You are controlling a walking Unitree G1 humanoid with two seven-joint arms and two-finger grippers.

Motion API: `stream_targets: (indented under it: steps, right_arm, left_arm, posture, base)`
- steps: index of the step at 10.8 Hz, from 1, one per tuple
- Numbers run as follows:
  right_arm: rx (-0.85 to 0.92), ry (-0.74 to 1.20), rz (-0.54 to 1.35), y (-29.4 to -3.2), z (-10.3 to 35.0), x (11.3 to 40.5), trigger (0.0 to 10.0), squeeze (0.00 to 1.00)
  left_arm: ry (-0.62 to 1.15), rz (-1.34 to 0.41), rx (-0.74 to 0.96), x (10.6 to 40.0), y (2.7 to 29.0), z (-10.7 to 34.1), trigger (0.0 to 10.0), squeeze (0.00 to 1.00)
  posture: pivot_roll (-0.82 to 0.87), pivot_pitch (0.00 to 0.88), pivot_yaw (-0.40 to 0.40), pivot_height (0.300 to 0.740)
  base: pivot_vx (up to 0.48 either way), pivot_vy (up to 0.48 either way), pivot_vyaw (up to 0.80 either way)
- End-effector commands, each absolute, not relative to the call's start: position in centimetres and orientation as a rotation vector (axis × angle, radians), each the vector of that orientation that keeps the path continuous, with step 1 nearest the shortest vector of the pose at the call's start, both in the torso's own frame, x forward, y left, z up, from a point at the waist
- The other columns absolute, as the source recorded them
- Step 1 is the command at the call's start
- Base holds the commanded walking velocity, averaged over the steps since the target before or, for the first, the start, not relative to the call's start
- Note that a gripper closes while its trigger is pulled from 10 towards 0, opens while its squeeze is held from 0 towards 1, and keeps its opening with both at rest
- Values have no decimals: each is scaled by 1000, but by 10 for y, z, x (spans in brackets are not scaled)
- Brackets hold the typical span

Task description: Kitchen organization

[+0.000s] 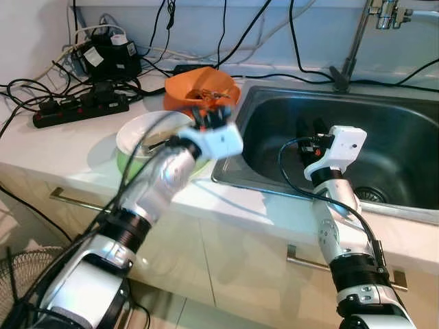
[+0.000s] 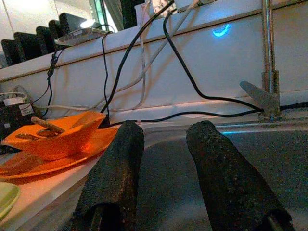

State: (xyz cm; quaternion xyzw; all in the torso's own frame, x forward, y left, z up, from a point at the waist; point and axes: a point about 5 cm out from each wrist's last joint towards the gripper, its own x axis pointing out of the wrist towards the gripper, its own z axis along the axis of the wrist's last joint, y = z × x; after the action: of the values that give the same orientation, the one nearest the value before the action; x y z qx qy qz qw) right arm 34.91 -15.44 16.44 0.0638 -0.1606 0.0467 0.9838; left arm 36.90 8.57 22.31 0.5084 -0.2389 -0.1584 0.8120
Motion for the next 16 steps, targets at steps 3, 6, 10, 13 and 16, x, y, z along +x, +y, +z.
stream_targets:
  steps: [3, 6, 10, 13, 16]
  right_arm:
    - [137, -311, 108, -152, 163, 350, 10000, 0]
    - [137, -310, 119, -151, 163, 350, 10000, 0]
    - [130, -339, 291, -140, 174, 347, 10000, 1000]
    - [104, -370, 533, -121, 186, 337, 10000, 0]
    - [103, -391, 652, -118, 197, 328, 10000, 0]
  left_arm:
    - [-777, -133, 1039, 359, 90, 281, 10000, 0]
    - [-1015, -183, 633, 329, 80, 319, 10000, 0]
    - [-989, -341, 262, 321, 72, 327, 10000, 0]
    - [-881, -516, 176, 323, 53, 309, 10000, 0]
    - [-823, -662, 150, 315, 32, 294, 10000, 0]
  posture:
    - [40, 20, 96, 740]
    - [39, 19, 97, 740]
    - [39, 18, 95, 740]
    - [36, 6, 98, 740]
    - [27, 0, 101, 740]
  base:
    - [0, 0, 0]
    - [0, 0, 0]
    - [0, 0, 0]
    - [0, 0, 0]
    - [0, 0, 0]
